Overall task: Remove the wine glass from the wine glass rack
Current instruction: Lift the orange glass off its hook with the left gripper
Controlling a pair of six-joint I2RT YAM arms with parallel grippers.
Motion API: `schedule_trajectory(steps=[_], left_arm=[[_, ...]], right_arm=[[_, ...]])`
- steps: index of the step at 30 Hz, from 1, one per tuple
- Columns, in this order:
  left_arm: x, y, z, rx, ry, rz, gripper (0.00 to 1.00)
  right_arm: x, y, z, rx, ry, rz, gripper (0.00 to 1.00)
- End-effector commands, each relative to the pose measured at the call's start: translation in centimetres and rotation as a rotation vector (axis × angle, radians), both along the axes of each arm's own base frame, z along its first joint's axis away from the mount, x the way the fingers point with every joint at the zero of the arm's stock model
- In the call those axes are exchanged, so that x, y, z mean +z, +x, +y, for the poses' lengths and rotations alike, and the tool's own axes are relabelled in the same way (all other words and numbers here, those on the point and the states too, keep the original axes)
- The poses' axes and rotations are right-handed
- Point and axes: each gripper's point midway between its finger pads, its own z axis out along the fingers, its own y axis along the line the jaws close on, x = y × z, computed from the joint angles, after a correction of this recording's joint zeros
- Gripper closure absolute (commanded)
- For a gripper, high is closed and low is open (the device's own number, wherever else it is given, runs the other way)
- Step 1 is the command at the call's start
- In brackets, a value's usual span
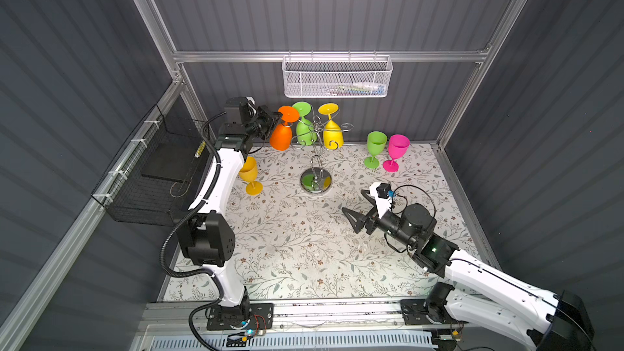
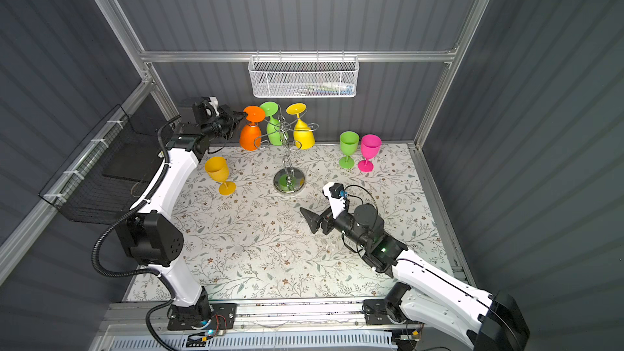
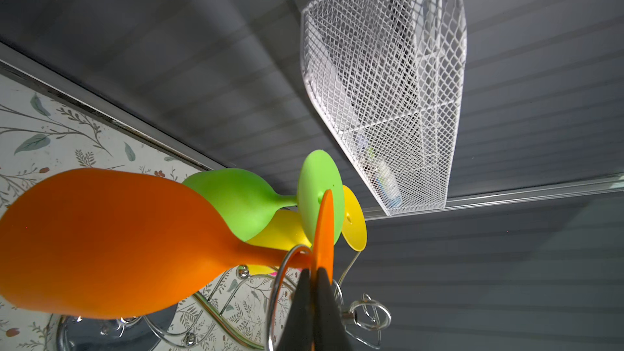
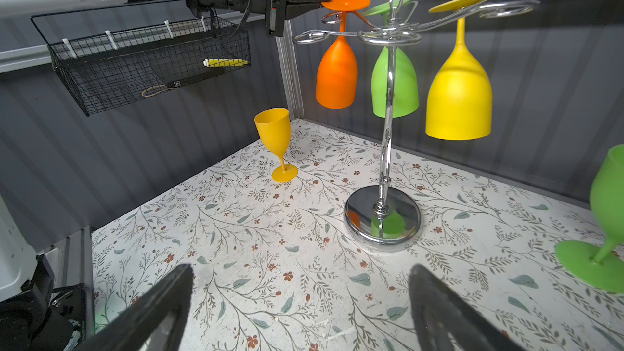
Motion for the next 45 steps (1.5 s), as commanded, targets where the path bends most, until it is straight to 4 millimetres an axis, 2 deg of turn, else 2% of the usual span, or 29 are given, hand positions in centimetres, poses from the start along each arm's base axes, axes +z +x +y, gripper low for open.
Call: schedule_trajectory(steps=[1,13,20,33,45], left_arm=[[2.3,0.2,-0.4,-0.032,-0.046,-0.065,1.0],[2.2,-1.1,-3.1,-0.115,-0.085,-0.059,1.0],[1.9,-2.4,-3.6,-0.133,-0.086,-0.048,1.0],[2.9,-6.7,-2.6,-0.128,-0.055,-0.071,1.0],[2.7,-9.4,1.1,-0.039,0.021,-0.062,1.0]], right_arm=[[0.5,-0.4,0.1,0.015,0.02,-0.017,0.01],[0.5,-0.5,0.2,0.02,0.02,-0.015,0.01],[0.5,-0.4,0.3,0.022,0.019,-0.012,0.01],[0.5,-0.6,0.5,0.031,0.02,-0.007,0.01],[0.8,-1.0,0.8,0.049,0.016,-0.001,0.01]])
